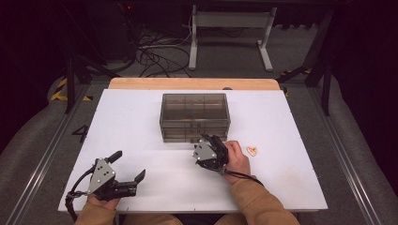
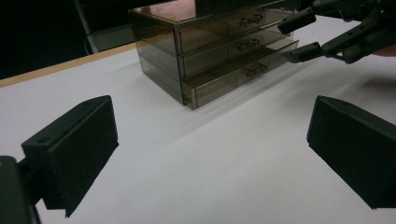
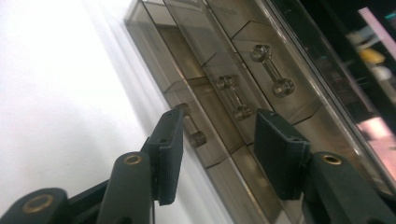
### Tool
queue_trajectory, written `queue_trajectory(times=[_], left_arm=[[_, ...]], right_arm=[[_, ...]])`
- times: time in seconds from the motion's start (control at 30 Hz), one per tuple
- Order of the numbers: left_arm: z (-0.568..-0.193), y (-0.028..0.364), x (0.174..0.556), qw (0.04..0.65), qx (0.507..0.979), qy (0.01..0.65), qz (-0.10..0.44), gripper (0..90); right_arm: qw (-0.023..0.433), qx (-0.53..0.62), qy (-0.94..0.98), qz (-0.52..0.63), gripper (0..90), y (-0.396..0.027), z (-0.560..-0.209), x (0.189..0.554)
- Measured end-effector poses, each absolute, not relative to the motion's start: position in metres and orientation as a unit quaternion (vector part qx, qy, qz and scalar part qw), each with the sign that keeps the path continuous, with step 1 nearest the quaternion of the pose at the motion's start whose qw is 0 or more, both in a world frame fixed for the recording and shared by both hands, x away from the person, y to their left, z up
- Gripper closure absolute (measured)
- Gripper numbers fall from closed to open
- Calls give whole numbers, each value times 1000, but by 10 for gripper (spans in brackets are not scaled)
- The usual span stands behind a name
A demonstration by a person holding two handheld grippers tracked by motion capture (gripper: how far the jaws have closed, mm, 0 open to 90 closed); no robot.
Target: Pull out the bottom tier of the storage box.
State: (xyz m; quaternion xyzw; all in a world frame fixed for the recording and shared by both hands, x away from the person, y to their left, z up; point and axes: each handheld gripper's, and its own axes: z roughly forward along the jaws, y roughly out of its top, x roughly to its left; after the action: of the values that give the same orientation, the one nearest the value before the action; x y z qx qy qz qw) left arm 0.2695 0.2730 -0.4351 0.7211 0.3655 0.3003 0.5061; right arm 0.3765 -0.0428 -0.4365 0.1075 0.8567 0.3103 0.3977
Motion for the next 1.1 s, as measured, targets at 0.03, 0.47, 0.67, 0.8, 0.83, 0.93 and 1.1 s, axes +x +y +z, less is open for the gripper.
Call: queue_trajectory(times=[0.03, 0.47, 0.67, 0.8, 0.83, 0.93, 1.1], left_arm=[[-435, 273, 269, 506, 721, 365, 300, 26], [-436, 276, 265, 502, 719, 373, 303, 26], [-437, 278, 263, 501, 716, 378, 304, 26], [-437, 279, 261, 499, 716, 381, 305, 25], [-437, 279, 261, 499, 716, 381, 305, 25], [-437, 281, 260, 498, 715, 383, 307, 25], [-437, 282, 258, 498, 713, 386, 308, 25]], right_arm=[[389, 116, 856, 321, 530, -45, -434, 378], [268, 133, 883, 362, 588, -70, -414, 402], [224, 136, 896, 359, 615, -74, -417, 417], [222, 130, 901, 348, 616, -73, -420, 421], [219, 132, 903, 345, 616, -72, -422, 424], [218, 140, 901, 348, 616, -72, -424, 427], [203, 145, 904, 347, 611, -75, -427, 436]])
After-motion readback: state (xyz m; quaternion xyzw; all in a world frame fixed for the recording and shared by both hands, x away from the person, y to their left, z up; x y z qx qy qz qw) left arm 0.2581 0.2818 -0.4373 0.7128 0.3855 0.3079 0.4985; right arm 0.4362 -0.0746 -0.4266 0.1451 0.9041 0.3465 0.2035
